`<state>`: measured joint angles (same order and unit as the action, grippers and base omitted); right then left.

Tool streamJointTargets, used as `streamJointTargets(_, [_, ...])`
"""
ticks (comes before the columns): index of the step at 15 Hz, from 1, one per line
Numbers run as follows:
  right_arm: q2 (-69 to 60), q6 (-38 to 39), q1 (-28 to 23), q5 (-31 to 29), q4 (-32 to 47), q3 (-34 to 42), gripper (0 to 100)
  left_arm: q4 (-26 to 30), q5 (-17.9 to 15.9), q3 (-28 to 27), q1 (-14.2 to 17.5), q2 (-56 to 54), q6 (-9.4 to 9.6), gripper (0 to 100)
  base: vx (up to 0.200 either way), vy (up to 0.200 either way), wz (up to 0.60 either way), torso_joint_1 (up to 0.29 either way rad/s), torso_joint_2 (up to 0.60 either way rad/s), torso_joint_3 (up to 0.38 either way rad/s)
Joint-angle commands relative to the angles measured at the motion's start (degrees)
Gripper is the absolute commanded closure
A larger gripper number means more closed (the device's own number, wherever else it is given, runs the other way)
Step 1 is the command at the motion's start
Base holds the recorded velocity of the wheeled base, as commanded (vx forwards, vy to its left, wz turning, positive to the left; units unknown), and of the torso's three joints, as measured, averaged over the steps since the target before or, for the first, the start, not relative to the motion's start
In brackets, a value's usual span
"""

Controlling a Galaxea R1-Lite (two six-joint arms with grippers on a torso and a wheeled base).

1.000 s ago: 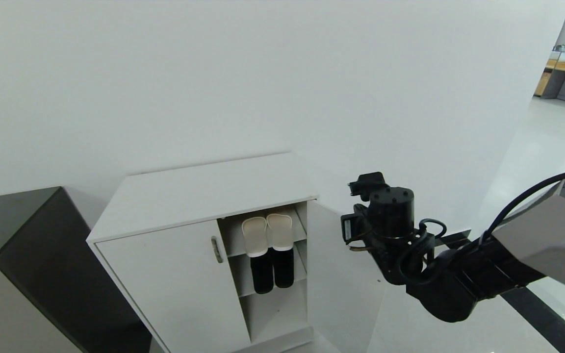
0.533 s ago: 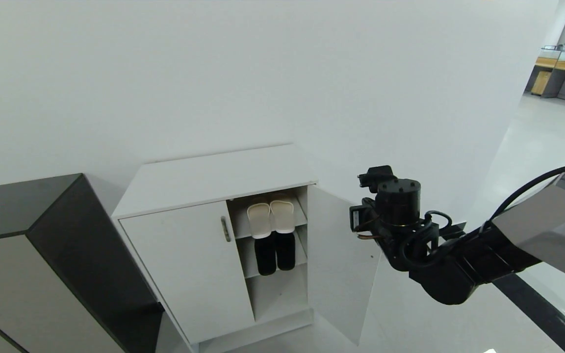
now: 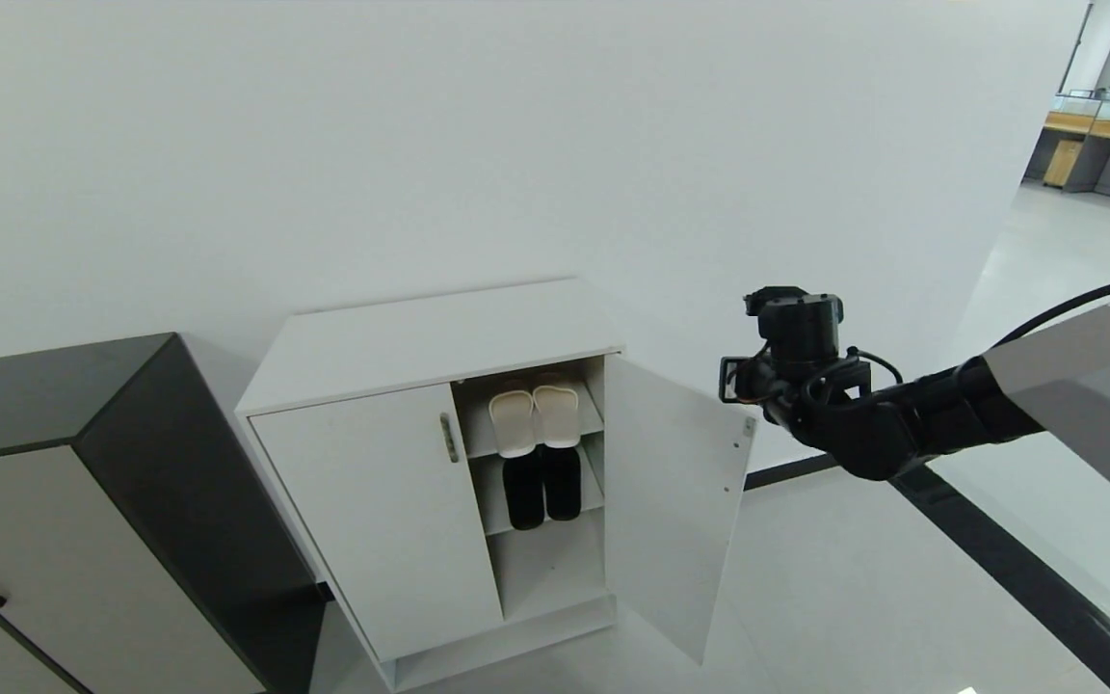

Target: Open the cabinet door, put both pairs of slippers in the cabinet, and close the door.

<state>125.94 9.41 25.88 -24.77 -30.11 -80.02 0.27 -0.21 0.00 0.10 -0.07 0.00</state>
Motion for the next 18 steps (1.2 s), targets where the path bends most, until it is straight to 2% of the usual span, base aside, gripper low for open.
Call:
streamJointTargets(1, [4.8,0.2,-2.5,0.2,0.7,-5.1,100,0.0,-0.1,0.0,0.0,0.1,0.0,100,0.0,0.0,0.0,0.0,0.0,0.0])
streamJointTargets(4, [9.4,0.2,-5.1,0.2,0.8,-9.7,100,0.0,0.0,0.0,0.0,0.1,0.0,100,0.0,0.0,0.0,0.0,0.0,0.0])
streamJointTargets(8, [11.3,0.4,-6.0,0.6,3.9,-13.4,100,0.0,0.0,0.0,0.0,0.1,0.0,100,0.0,0.0,0.0,0.0,0.0,0.0])
streamJointTargets(18, [13.4,1.0,-5.3,0.7,4.2,-13.6,100,0.0,0.0,0.0,0.0,0.1,-0.09,100,0.0,0.0,0.0,0.0,0.0,0.0])
